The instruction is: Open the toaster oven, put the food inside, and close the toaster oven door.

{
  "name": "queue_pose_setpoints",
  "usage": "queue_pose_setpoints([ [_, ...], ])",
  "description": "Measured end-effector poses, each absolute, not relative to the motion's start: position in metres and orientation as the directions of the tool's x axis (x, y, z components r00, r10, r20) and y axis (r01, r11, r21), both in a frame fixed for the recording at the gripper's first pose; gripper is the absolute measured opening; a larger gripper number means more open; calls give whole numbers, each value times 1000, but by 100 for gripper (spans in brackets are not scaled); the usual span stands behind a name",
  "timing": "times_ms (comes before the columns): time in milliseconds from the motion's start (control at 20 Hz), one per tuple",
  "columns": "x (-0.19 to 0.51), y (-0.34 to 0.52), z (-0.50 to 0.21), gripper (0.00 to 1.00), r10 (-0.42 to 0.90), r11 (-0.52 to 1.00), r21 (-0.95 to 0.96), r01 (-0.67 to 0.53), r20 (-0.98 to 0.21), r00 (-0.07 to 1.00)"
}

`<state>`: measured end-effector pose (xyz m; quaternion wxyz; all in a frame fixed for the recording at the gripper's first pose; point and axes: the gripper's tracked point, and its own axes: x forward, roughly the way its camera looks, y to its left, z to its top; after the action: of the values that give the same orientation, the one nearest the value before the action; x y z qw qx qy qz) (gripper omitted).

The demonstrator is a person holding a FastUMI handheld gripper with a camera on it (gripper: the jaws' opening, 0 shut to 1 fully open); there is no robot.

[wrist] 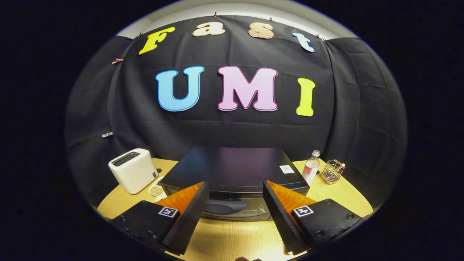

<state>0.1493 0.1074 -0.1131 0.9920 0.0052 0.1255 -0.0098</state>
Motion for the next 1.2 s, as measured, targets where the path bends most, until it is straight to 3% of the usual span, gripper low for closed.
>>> queue_pose_setpoints([
  [700, 177, 131, -168, 99, -39, 999, 13, 48, -380, 924],
  [1200, 112, 132, -191, 99, -20, 999, 18, 31, -446, 895],
])
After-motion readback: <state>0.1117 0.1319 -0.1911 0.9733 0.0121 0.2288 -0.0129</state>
